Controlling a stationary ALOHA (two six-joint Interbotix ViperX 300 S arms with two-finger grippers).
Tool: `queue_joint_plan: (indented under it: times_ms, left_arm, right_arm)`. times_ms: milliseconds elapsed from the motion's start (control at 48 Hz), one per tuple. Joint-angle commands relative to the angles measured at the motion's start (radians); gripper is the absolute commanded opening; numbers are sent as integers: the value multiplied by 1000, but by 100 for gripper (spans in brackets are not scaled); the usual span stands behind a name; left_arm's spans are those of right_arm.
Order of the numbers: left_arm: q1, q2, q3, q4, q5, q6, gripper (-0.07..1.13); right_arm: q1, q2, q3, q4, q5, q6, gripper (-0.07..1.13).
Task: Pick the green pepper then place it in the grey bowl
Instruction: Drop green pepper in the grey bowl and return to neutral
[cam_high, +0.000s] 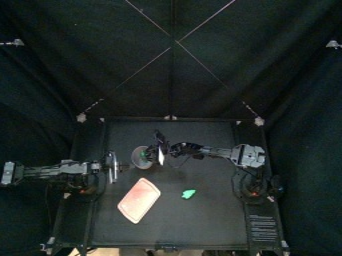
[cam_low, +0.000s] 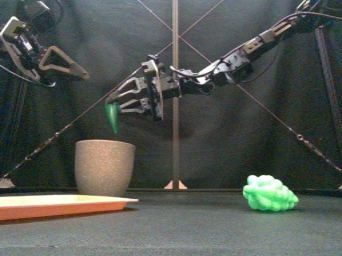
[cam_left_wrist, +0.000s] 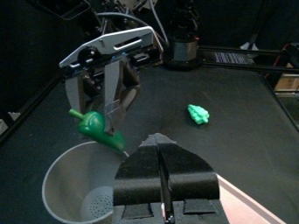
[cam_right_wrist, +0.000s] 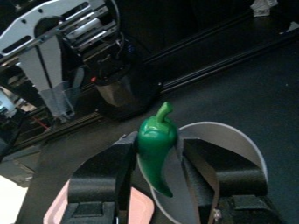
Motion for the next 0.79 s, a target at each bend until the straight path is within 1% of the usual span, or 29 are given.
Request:
queue_joint_plan:
  times_ms: [21,146,229,354,500,667,792]
  left_arm:
    - [2,2,-14,3,-9,2,4]
    - [2,2,-14,3,-9,2,4]
    - [2,2,-12,3,-9,2,4]
    - [2,2,-12,5,-9,2,4]
    - [2,2,-14,6,-9,2,4]
    - [2,2,-12,6,-9,3,4]
    - [2,2,-12,6,-9,2,4]
  right_arm:
    - [-6,-9,-38,-8,61,-5,74]
    - [-2,3,-49,-18,146,-9,80]
    - [0,8,-58,-5,229,-6,83]
    - [21,12,-71,-18,350,-9,84]
    - [41,12,-72,-71,357,-8,84]
    - [49,2,-64,-64,356,-8,84]
    - [57,-49,-29,-78,353,-11,84]
